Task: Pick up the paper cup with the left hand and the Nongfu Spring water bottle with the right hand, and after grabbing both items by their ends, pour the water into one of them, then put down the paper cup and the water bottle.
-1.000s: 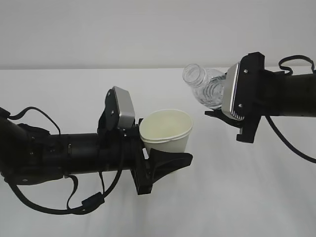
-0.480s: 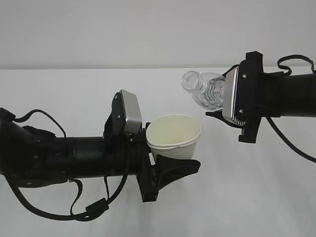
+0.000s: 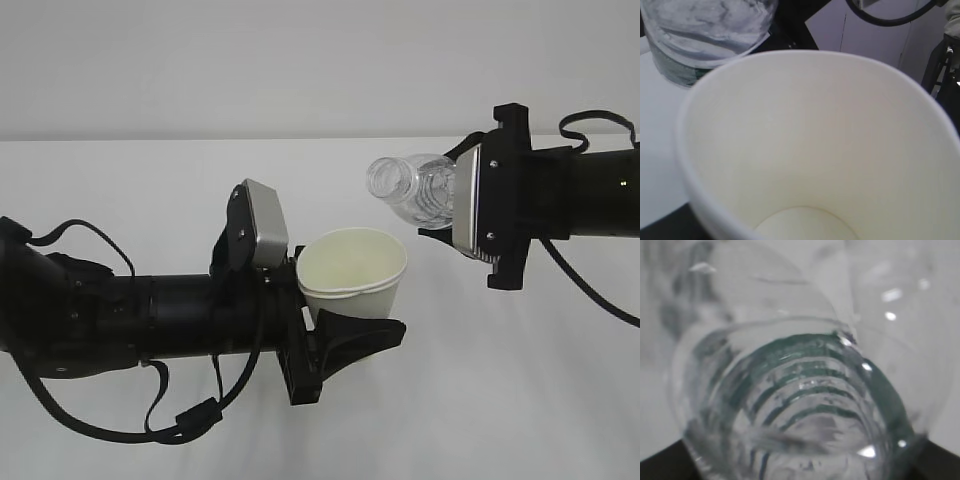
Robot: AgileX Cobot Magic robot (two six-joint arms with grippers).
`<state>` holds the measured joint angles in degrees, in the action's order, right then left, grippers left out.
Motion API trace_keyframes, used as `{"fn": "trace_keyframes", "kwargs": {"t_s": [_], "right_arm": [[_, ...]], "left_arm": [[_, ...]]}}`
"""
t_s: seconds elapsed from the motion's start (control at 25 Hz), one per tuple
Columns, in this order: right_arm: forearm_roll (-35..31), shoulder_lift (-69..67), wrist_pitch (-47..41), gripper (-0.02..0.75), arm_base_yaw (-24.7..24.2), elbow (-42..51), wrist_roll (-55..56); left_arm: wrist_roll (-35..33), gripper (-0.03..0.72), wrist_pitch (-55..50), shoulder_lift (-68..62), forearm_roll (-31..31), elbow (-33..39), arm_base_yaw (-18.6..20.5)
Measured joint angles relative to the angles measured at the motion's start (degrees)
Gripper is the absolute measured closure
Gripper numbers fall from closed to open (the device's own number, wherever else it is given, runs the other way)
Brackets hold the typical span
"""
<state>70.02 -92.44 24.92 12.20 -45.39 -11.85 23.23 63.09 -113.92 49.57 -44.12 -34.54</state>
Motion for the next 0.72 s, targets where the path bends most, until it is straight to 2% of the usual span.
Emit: {"fn": "trace_keyframes", "kwargs": {"t_s": [0.4,0.72], "right_arm": [[0.0,0.0,0.0,0.246,0.0,0.0,-3.0],[0.0,0.0,0.0,0.246,0.0,0.0,-6.7]], "left_arm": [[0.1,0.238,-0.3,0.0,0.6,-0.9,0.0],[0.2,0.238,-0.4,0.0,1.5,-0.9,-1.4]]}}
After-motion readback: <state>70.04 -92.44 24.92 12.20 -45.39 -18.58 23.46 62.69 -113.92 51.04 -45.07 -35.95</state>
